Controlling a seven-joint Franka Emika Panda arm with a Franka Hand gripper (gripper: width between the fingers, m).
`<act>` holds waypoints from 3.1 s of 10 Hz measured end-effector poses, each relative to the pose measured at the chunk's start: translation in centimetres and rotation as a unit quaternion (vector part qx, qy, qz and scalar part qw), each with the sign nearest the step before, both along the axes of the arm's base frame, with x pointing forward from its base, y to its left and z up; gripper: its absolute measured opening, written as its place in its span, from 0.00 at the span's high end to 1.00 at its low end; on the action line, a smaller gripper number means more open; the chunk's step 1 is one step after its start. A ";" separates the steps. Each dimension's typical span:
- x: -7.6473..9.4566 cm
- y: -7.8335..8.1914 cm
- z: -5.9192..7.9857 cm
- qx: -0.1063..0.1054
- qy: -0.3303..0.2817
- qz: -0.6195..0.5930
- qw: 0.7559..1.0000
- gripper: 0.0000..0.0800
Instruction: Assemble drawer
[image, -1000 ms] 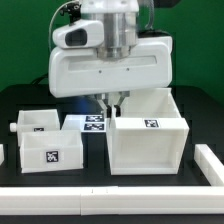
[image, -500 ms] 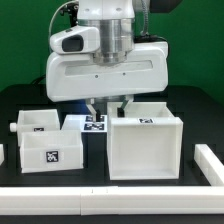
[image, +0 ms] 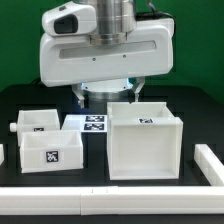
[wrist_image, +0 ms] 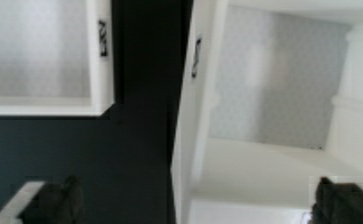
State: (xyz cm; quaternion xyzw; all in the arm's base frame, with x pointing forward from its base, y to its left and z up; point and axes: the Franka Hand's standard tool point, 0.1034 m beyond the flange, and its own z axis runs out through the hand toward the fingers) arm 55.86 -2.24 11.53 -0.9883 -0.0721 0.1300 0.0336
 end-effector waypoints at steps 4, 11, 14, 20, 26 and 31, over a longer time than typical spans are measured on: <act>1.6 0.3 -0.7 0.000 0.142 -0.006 0.990 0.19; 3.8 0.3 -2.1 -0.057 0.241 -0.089 0.965 0.19; 3.8 0.2 -2.1 -0.057 0.241 -0.090 0.965 0.19; 5.2 -0.2 -3.7 -0.058 0.207 -0.093 0.972 0.19; 1.7 -1.2 -7.1 -0.064 0.286 -0.114 0.949 0.19; -0.3 -1.0 -6.0 -0.066 0.329 -0.117 0.935 0.19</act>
Offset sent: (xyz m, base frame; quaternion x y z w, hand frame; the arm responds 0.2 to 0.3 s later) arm 0.0000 0.0000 0.0000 0.0000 -0.1938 0.0000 0.9810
